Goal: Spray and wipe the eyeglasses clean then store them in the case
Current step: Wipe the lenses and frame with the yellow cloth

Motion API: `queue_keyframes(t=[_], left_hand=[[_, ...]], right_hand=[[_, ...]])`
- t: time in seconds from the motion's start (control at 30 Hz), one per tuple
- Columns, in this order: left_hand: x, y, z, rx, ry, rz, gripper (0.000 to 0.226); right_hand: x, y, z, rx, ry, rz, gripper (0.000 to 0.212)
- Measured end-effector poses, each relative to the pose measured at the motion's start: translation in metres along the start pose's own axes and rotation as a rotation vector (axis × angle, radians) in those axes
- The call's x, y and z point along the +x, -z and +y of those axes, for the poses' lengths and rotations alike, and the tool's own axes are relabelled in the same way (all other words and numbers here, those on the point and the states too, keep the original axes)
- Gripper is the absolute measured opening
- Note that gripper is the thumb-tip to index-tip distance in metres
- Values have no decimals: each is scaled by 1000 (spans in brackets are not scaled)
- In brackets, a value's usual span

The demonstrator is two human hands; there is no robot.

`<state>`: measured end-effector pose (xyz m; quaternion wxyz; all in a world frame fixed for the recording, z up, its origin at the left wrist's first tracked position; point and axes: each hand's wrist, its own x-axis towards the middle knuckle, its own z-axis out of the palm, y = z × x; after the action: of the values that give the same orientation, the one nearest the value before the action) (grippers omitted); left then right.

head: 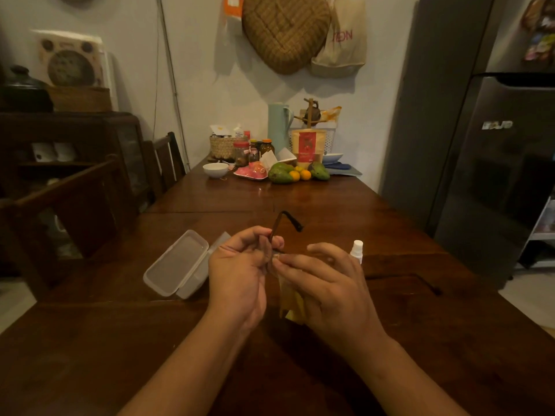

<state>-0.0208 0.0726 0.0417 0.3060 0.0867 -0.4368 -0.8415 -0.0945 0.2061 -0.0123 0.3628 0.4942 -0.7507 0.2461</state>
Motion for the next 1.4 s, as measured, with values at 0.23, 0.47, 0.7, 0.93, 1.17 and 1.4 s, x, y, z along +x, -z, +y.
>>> queue_keyframes(t=[0.23,0.47,0.7,0.93,1.17,1.4], left_hand=[[-1,0,4,-48,-11,-5,19],[-3,1,1,-18,46,-2,34],[-4,-2,0,8,8,13,29],[-5,-3,0,-6,24,34,32],[-10,-6,-3,49,48,85,21],[0,-4,7,-89,-7,150,35]], right_hand=[[0,4,1,-16,16,81,27],[2,5,-9,-111,-65,17,37],[0,3,-2,-14,-36,95,28],[1,6,-5,-73,-127,27,34],[0,4,-1,-28,-31,83,33],[-2,10,9,110,-112,179,24]])
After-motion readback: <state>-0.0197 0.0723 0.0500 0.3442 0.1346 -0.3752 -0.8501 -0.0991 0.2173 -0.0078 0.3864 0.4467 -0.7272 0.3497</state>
